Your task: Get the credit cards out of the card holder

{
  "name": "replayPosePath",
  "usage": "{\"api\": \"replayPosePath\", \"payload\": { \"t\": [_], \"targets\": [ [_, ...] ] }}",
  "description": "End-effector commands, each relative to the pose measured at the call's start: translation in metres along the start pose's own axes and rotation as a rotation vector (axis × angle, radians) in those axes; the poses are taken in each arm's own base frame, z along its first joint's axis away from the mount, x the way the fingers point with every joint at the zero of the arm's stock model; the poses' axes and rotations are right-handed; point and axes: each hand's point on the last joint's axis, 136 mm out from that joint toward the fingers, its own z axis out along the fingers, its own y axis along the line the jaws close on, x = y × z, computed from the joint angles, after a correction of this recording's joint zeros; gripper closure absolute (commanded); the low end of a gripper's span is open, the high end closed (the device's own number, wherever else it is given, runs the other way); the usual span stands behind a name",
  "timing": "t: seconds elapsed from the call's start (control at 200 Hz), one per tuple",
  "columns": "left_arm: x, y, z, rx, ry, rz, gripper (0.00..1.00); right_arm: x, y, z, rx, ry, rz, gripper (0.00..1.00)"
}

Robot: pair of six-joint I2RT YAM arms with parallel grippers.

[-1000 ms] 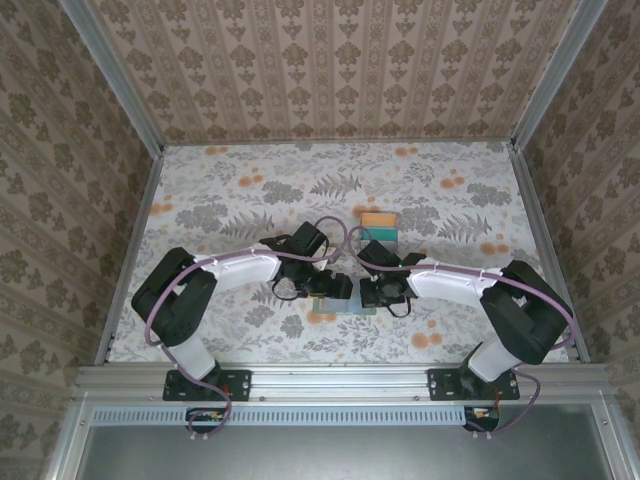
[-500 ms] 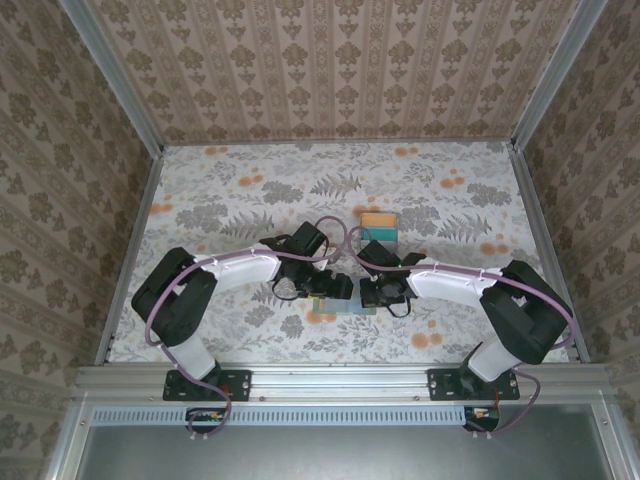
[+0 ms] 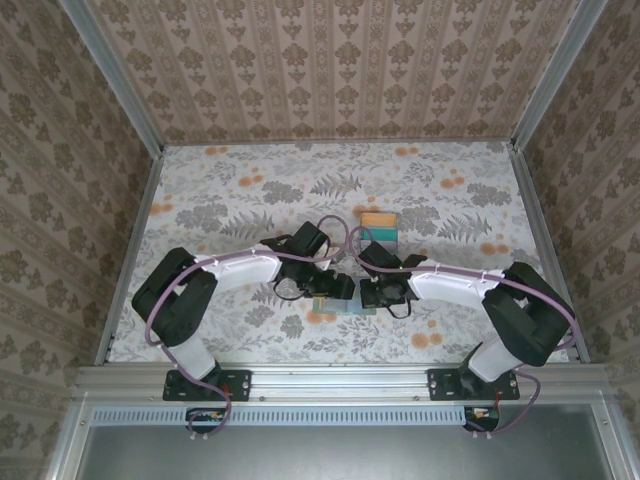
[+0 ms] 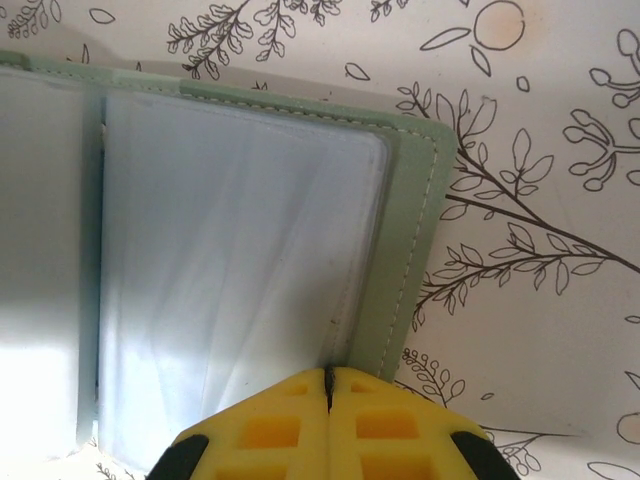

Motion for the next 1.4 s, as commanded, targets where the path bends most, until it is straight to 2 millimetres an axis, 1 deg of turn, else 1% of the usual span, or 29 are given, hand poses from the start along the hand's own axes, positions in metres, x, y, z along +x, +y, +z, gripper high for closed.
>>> {"api": "replayPosePath", "payload": {
  "t": [0.0,0.17,0.27,0.355,0.37,0.5,0.56,0.585,0.665,0.815,0.955,1.04,1.09,1.195,1.27,1.32,1.39,1.395],
  "targets": [
    [-0.008,-0.018,-0.007,0.041,-0.021,0.058,0.22,0.005,-0.002,-0.004,-0.002,-0.002,0.001,0.99],
    [-0.013,-0.027,-0.010,0.062,-0.031,0.077,0.23,0.006,-0.007,-0.007,0.009,-0.011,0.015,0.99],
    [-0.018,-0.036,-0.012,0.081,-0.036,0.092,0.23,0.006,-0.015,-0.011,0.022,-0.040,0.049,0.99],
    [-0.023,-0.044,-0.012,0.097,-0.036,0.106,0.23,0.004,-0.027,-0.017,0.049,-0.079,0.089,0.99],
    [-0.024,-0.045,-0.012,0.099,-0.036,0.107,0.24,0.000,-0.027,-0.023,0.037,-0.105,0.097,0.99],
    [-0.029,-0.055,-0.007,0.112,-0.026,0.130,0.25,-0.005,-0.044,-0.043,0.036,-0.184,0.168,0.98],
    [-0.031,-0.059,-0.003,0.114,-0.019,0.141,0.26,-0.006,-0.050,-0.049,0.029,-0.205,0.191,0.97],
    [-0.028,-0.064,-0.002,0.138,0.000,0.143,0.26,-0.006,-0.051,-0.052,0.022,-0.213,0.198,0.96],
    [-0.027,-0.065,0.002,0.138,0.011,0.141,0.26,-0.007,-0.052,-0.059,0.003,-0.231,0.206,0.94],
    [-0.026,-0.064,0.000,0.132,0.006,0.142,0.27,-0.013,-0.043,-0.067,-0.034,-0.237,0.199,0.90],
    [-0.023,-0.056,-0.006,0.119,-0.006,0.118,0.28,-0.020,-0.034,-0.069,-0.065,-0.246,0.194,0.89],
    [-0.028,-0.038,-0.015,0.066,-0.061,0.074,0.29,-0.025,-0.023,-0.068,-0.099,-0.231,0.172,0.88],
    [-0.028,-0.026,-0.022,0.044,-0.090,0.038,0.32,-0.028,-0.015,-0.068,-0.110,-0.220,0.152,0.88],
    [-0.025,-0.001,-0.031,0.006,-0.122,-0.029,0.41,-0.035,0.005,-0.066,-0.153,-0.201,0.117,0.87],
    [-0.019,0.014,-0.033,-0.017,-0.124,-0.064,0.47,-0.039,0.023,-0.061,-0.211,-0.181,0.107,0.88],
    [-0.015,0.022,-0.033,-0.035,-0.117,-0.082,0.57,-0.040,0.036,-0.057,-0.262,-0.156,0.099,0.88],
    [-0.013,0.027,-0.030,-0.041,-0.107,-0.090,0.73,-0.042,0.052,-0.052,-0.331,-0.137,0.108,0.88],
    [-0.012,0.028,-0.030,-0.042,-0.105,-0.090,0.74,-0.041,0.052,-0.048,-0.327,-0.126,0.112,0.88]
  ]
}}
